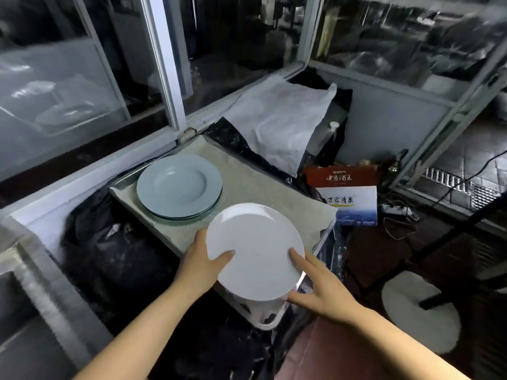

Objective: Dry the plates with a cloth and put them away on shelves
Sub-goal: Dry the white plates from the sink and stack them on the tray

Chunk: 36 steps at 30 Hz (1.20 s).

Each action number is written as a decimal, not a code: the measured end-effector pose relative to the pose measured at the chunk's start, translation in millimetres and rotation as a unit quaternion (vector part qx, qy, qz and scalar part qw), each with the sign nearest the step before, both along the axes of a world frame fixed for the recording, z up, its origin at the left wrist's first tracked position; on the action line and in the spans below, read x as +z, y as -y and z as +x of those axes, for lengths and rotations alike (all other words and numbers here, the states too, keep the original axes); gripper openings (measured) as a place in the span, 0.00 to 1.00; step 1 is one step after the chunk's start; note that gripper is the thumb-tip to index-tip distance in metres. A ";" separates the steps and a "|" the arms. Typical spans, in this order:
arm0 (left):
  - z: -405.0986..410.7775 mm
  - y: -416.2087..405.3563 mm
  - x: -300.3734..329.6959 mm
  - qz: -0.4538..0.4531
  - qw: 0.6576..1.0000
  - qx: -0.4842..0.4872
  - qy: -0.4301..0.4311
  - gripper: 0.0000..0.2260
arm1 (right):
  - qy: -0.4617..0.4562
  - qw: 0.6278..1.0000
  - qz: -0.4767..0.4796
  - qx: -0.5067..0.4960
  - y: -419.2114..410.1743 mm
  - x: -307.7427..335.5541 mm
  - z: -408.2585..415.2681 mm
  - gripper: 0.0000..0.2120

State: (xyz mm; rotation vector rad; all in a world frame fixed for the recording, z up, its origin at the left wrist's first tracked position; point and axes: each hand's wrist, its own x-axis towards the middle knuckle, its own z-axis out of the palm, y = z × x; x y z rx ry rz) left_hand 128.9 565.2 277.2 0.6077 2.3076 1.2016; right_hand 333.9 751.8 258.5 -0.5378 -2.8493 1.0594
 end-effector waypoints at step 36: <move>-26.7 -25.4 -72.0 -0.075 0.997 0.025 -0.018 0.31 | 0.044 0.996 0.037 0.063 -35.2 -48.2 -45.3 0.55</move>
